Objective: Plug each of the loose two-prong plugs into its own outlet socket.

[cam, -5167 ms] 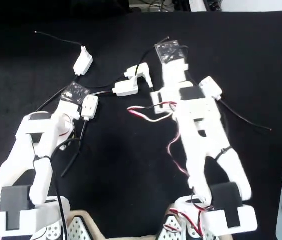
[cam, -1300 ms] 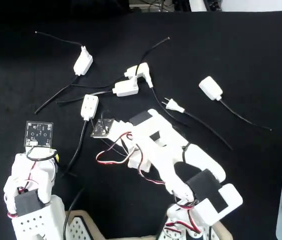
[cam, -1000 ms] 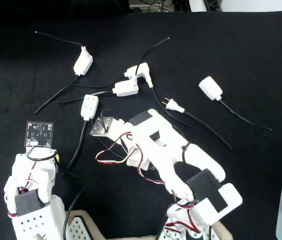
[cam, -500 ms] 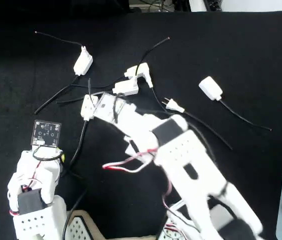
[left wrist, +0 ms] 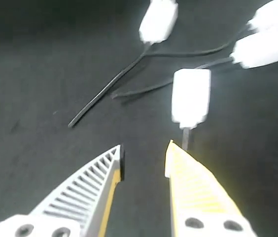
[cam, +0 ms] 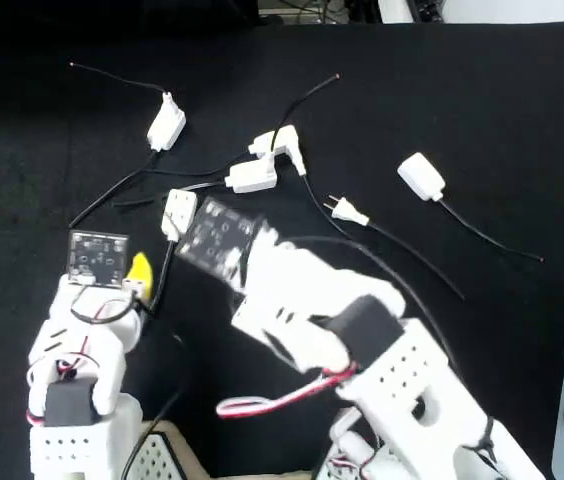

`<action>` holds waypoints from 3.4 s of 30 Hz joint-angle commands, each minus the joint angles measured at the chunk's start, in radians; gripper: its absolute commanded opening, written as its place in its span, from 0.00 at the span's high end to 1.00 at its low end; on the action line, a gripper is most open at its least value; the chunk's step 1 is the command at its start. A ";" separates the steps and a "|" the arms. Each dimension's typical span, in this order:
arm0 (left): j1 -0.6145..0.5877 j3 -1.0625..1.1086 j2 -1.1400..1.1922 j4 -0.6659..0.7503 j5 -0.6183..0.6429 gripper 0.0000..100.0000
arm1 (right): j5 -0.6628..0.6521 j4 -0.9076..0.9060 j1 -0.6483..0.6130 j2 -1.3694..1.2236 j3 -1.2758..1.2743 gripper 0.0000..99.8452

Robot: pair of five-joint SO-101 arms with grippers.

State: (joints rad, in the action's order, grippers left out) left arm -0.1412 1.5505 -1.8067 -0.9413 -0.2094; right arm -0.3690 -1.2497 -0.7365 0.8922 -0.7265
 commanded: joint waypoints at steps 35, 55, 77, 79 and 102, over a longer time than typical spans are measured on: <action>0.443 -0.179 -0.006 0.063 0.048 0.84 | -0.035 0.229 -0.054 0.084 -0.189 0.99; 0.437 -0.252 -0.006 0.058 0.245 0.84 | -0.031 0.221 -0.057 0.148 -0.174 0.99; 0.226 -0.240 0.005 -0.002 0.161 0.85 | 0.031 0.210 0.141 0.231 -0.228 0.99; 0.226 -0.208 0.006 0.034 0.133 0.85 | 0.046 0.213 0.192 0.229 -0.243 0.99; 0.122 -0.857 1.329 0.121 0.110 0.67 | 0.048 0.284 0.281 0.229 -0.326 0.99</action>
State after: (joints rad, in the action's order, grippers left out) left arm -0.0107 0.8646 -0.6897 -0.8385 -0.0944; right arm -0.3322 -0.9858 -0.4680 1.1086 -1.0595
